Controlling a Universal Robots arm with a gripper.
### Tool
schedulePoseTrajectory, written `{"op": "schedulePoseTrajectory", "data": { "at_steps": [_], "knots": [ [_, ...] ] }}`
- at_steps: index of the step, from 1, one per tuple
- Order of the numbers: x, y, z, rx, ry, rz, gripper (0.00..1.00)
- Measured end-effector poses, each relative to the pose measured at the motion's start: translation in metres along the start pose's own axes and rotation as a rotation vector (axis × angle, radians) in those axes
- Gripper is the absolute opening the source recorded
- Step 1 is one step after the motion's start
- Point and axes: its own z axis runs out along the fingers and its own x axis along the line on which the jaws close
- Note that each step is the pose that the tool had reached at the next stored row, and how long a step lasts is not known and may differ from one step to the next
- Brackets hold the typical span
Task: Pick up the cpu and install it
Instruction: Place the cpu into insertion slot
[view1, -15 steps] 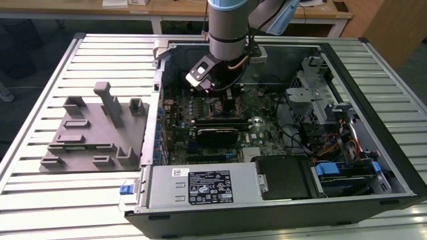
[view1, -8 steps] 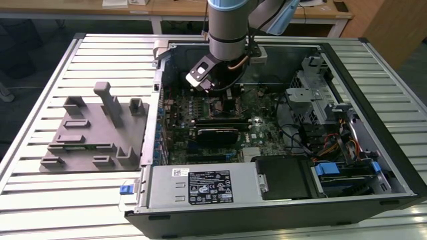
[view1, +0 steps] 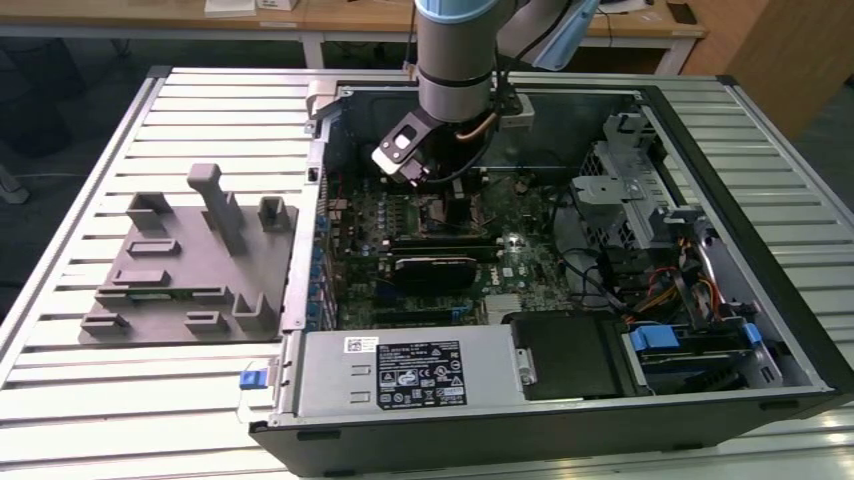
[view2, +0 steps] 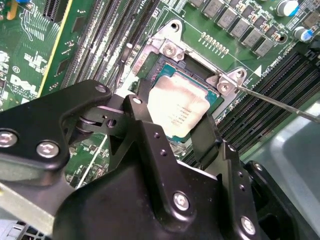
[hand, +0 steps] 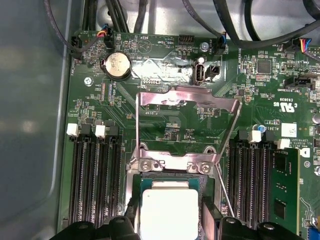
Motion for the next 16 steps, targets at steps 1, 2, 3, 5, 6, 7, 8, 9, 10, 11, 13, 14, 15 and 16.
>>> {"op": "schedulePoseTrajectory", "data": {
  "at_steps": [1,2,3,5,6,7,8,9,10,11,13,14,15,16],
  "knots": [
    [0.0,0.0,0.0,-0.0001,0.0001,0.0,0.6],
    [0.0,0.0,-0.0003,0.0001,-0.0001,0.0,0.6],
    [-0.0001,0.0,-0.0009,0.0002,-0.0003,0.0,0.6],
    [0.0,0.0,-0.0011,0.0,0.0,0.0,0.6],
    [0.0,0.0001,-0.0011,-0.0001,0.0002,0.0,0.6],
    [0.0,0.0001,-0.0012,-0.0001,0.0002,0.0,0.6],
    [0.0,0.0001,-0.0013,0.0,0.0,0.0,0.6],
    [-0.0001,0.0,-0.0014,0.0001,0.0,0.0,0.6],
    [-0.0001,0.0001,-0.0015,0.0001,0.0,0.0,0.6],
    [-0.0001,0.0,-0.0016,0.0002,-0.0003,0.0,0.58],
    [-0.0001,0.0,-0.0017,0.0001,-0.0001,0.0,0.53],
    [-0.0001,0.0001,-0.0017,0.0,0.0,0.0,0.53],
    [-0.0001,0.0001,-0.0018,0.0,0.0,0.0,0.53],
    [0.0,0.0001,-0.0018,0.0,0.0,0.0,0.53]
  ]
}}
